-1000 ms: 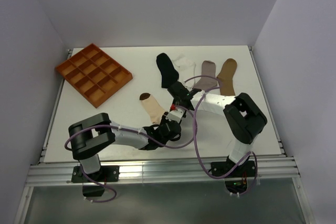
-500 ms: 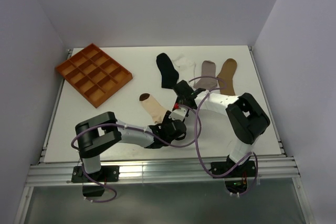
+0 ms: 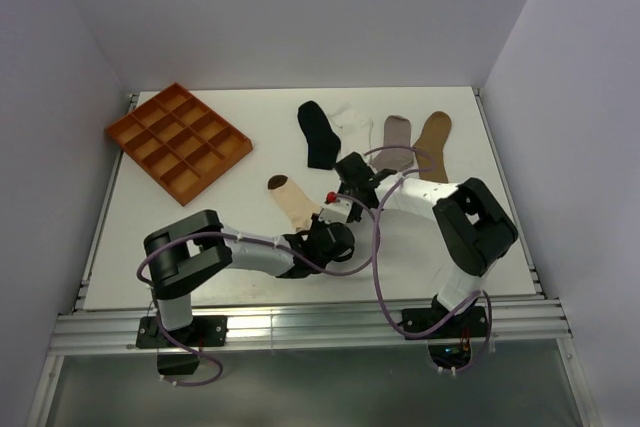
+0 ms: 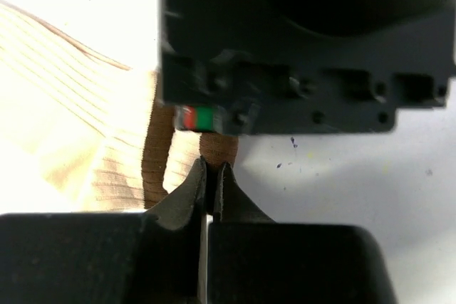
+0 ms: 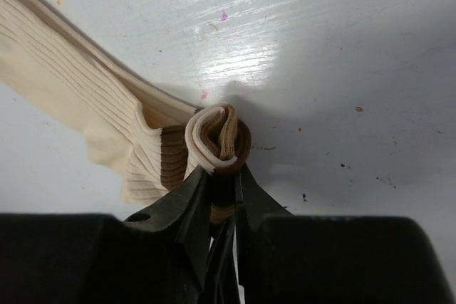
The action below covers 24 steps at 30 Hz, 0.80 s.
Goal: Roll the socks
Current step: Roll the sock at the center of the board.
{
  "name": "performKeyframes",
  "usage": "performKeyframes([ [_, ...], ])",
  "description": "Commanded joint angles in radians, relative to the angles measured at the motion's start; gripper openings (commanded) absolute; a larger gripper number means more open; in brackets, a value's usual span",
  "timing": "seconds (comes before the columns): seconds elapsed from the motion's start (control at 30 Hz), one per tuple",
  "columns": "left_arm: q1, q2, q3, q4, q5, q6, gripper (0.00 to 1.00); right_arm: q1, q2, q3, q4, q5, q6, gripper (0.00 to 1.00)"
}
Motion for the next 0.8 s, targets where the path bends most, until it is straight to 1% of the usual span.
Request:
performKeyframes([
  [0.0,0.071,-0.005,-0.022,-0.054,0.112,-0.044,0.0,0.021,-0.051,-0.052,-0.03,0.001,-0.001,0.06],
  [0.07,0.094,-0.034,-0.043,-0.03,0.19,-0.048,0.0,0.021,-0.08,-0.068,0.001,0.002,0.003,0.13],
  [0.1,0.105,-0.068,-0.072,0.004,0.286,-0.054,0.0,0.021,-0.089,-0.069,0.009,0.007,0.003,0.19],
  [0.13,0.132,-0.085,-0.085,0.016,0.333,-0.071,0.0,0.021,-0.103,-0.071,0.019,0.012,0.003,0.22],
  [0.17,0.15,-0.099,-0.108,0.026,0.374,-0.083,0.0,0.021,-0.111,-0.068,0.022,0.016,0.002,0.28],
  [0.2,0.166,-0.125,-0.118,0.05,0.456,-0.096,0.0,0.021,-0.118,-0.066,0.029,0.022,0.002,0.3],
  [0.3,0.23,-0.145,-0.149,0.082,0.57,-0.151,0.0,0.021,-0.157,-0.072,0.041,0.067,0.013,0.34],
  [0.33,0.262,-0.144,-0.154,0.087,0.651,-0.175,0.0,0.021,-0.166,-0.082,0.049,0.09,0.016,0.37],
  [0.37,0.279,-0.14,-0.157,0.095,0.686,-0.189,0.0,0.021,-0.181,-0.085,0.055,0.098,0.017,0.44],
  [0.4,0.293,-0.134,-0.163,0.107,0.718,-0.201,0.0,0.021,-0.189,-0.089,0.061,0.104,0.017,0.45],
  [0.43,0.318,-0.131,-0.166,0.125,0.78,-0.226,0.0,0.021,-0.198,-0.098,0.068,0.11,0.023,0.46],
  [0.47,0.33,-0.124,-0.171,0.135,0.81,-0.237,0.0,0.019,-0.212,-0.103,0.073,0.124,0.028,0.48],
  [0.53,0.364,-0.113,-0.171,0.156,0.87,-0.269,0.0,0.021,-0.224,-0.117,0.09,0.137,0.034,0.49],
  [0.57,0.378,-0.108,-0.177,0.17,0.929,-0.281,0.0,0.021,-0.23,-0.12,0.092,0.15,0.036,0.49],
  [0.67,0.431,-0.084,-0.2,0.225,1.024,-0.333,0.0,0.021,-0.226,-0.12,0.104,0.148,0.033,0.49],
  [0.77,0.479,-0.053,-0.223,0.286,1.091,-0.384,0.0,0.022,-0.195,-0.105,0.107,0.138,0.036,0.49],
])
